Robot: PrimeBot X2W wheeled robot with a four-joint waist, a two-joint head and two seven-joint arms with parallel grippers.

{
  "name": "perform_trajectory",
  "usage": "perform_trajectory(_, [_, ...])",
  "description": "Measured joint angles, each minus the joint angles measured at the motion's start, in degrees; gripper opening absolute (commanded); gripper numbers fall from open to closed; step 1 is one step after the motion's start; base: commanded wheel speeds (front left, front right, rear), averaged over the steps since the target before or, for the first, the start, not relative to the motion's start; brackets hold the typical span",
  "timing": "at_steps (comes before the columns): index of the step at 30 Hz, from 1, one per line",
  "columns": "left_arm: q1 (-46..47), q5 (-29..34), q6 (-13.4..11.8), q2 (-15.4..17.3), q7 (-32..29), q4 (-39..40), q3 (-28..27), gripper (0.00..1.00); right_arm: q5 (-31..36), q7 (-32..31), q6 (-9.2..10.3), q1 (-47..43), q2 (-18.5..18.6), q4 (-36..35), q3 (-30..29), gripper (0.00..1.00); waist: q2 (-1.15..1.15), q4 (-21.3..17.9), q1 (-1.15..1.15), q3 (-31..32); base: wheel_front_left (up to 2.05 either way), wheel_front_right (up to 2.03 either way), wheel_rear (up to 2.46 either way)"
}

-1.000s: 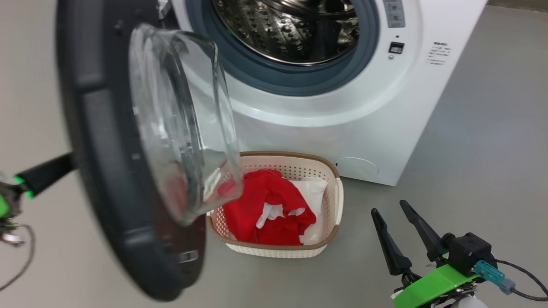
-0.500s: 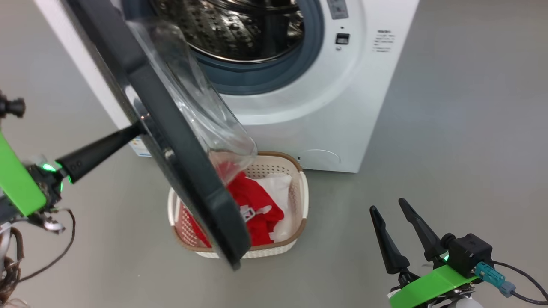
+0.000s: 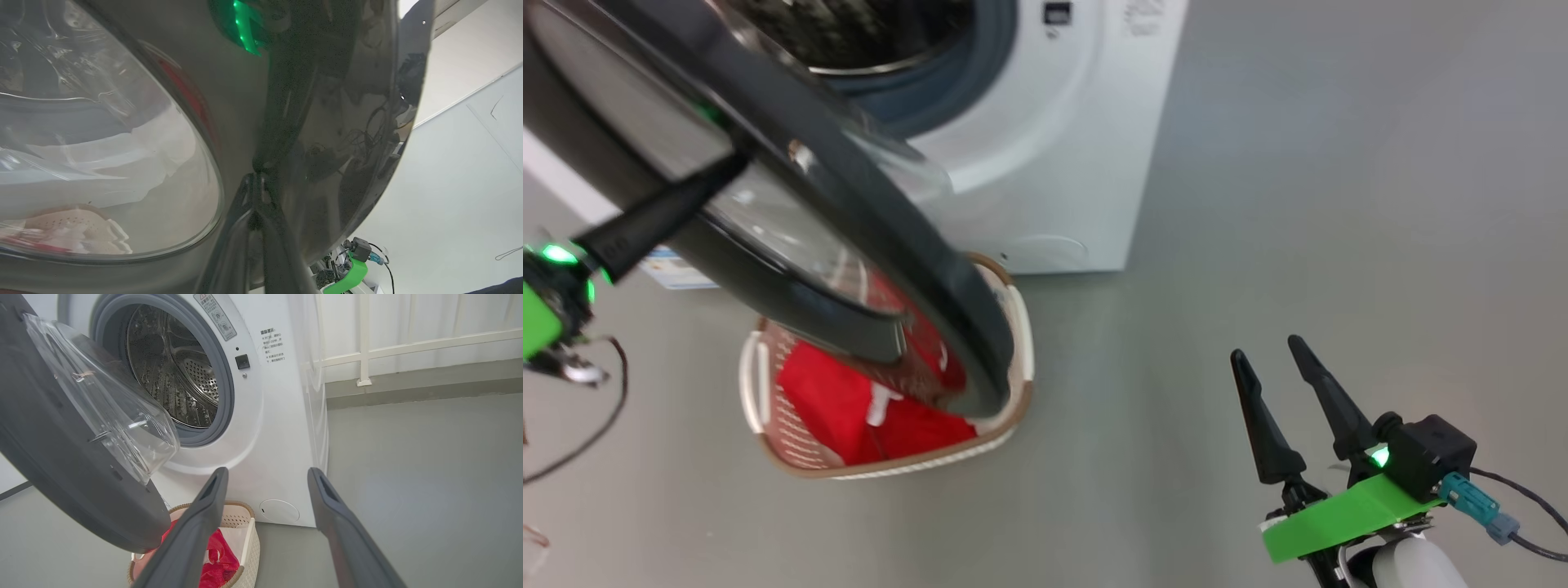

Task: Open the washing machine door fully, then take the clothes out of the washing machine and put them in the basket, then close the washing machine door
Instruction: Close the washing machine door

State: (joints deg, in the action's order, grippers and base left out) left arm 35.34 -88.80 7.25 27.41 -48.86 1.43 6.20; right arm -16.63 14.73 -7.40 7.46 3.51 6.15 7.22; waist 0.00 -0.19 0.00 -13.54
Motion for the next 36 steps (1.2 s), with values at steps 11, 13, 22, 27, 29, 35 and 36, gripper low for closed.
perform_trajectory(11, [5.1, 1.4, 0.0, 2.1, 3.2, -1.9, -0.3, 0.00, -1.8, 0.0, 0.00, 3.3, -0.2, -1.9, 0.7, 1.00, 0.00, -6.0, 0.00, -5.5, 0.00, 0.00, 0.00])
perform_trajectory(13, [5.7, 1.4, 0.0, 2.8, 4.1, -2.1, -0.2, 0.00, -2.2, 0.0, 0.00, 3.3, -0.2, -2.0, 1.0, 1.00, 0.00, -7.1, 0.00, -6.3, 0.00, 0.00, 0.00])
perform_trajectory(22, [9.2, 1.5, 0.1, 5.8, 7.2, -4.6, -0.4, 0.00, -4.6, 0.0, 0.00, 3.4, -0.3, -3.2, 1.0, 1.00, 0.00, -11.8, 0.00, -9.2, 0.00, 0.00, 0.00])
perform_trajectory(27, [11.2, 2.0, 0.1, 7.7, 9.1, -6.2, -0.4, 0.00, -5.2, 0.0, 0.00, 3.4, -0.3, -3.7, 1.1, 1.00, 0.00, -14.2, 0.00, -10.6, 0.00, 0.00, 0.00])
perform_trajectory(29, [12.0, 2.7, 0.1, 8.4, 10.4, -7.2, -0.3, 0.00, -5.3, 0.0, 0.00, 3.4, -0.3, -3.9, 1.1, 1.00, 0.00, -15.0, 0.00, -11.0, 0.00, 0.00, 0.00])
perform_trajectory(35, [13.8, 3.6, 0.1, 9.8, 14.7, -9.7, -0.1, 0.00, -5.5, 0.0, 0.00, 3.4, -0.4, -4.1, 1.1, 1.00, 0.00, -16.9, 0.00, -11.8, 0.00, 0.00, 0.00])
perform_trajectory(36, [14.0, 3.6, 0.1, 10.0, 15.4, -10.1, 0.1, 0.00, -5.5, 0.0, 0.00, 3.4, -0.4, -4.1, 1.1, 1.00, 0.00, -17.1, 0.00, -11.8, 0.00, 0.00, 0.00])
